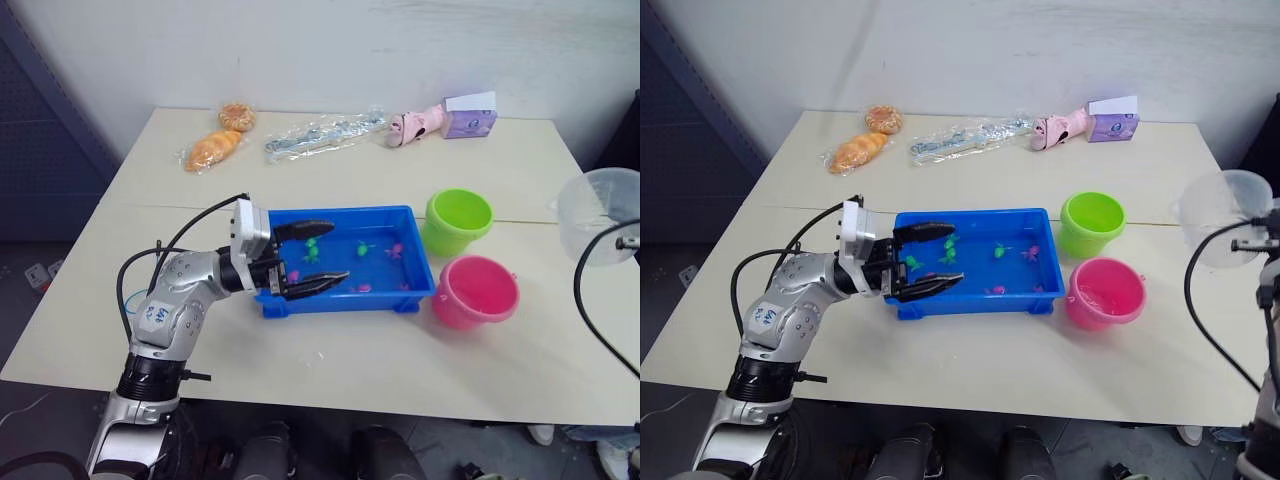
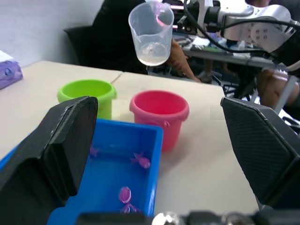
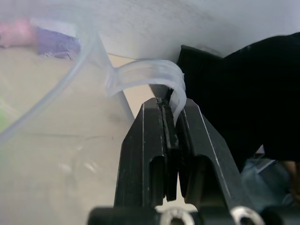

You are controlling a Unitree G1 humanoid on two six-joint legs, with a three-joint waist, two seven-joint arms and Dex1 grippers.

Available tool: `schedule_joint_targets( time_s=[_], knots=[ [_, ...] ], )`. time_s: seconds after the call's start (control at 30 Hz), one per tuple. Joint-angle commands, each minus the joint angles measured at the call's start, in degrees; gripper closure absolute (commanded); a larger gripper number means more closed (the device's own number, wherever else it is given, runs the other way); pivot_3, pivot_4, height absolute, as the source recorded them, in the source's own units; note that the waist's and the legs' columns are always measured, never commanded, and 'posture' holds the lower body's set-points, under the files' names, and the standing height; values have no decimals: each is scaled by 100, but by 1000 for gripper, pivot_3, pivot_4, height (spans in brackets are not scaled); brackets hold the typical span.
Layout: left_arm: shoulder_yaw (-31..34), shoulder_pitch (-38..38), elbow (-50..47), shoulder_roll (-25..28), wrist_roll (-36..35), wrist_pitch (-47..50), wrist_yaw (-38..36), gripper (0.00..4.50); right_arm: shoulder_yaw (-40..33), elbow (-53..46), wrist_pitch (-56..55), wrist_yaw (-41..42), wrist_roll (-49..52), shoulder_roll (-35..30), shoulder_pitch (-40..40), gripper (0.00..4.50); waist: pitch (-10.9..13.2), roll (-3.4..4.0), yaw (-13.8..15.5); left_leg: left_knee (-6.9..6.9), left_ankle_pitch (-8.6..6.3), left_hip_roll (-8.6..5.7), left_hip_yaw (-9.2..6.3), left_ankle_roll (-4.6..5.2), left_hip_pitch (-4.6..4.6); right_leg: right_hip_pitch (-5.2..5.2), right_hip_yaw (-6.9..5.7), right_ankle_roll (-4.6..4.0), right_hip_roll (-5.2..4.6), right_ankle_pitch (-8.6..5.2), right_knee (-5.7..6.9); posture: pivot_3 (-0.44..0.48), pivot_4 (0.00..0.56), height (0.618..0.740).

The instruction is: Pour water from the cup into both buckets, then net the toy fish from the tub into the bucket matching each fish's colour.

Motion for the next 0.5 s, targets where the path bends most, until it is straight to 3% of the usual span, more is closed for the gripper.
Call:
schedule_joint_targets(
  time_s=[0.03,0.5],
  knots=[
    [274,-298,86,-219,-152,-2,389,0,317,417,48,-41,-111,-169,-532,4432,0,0,0,1,0,-1,1,0,0,0,0,0,0,0,-1,0,150,740],
    [188,-383,110,-429,95,-12,975,0,2435,2157,-1042,-163,-1837,-834,-1807,4432,1,-1,-5,26,0,-2,-2,3,-36,-20,-10,2,0,1,0,0,150,740]
  ],
)
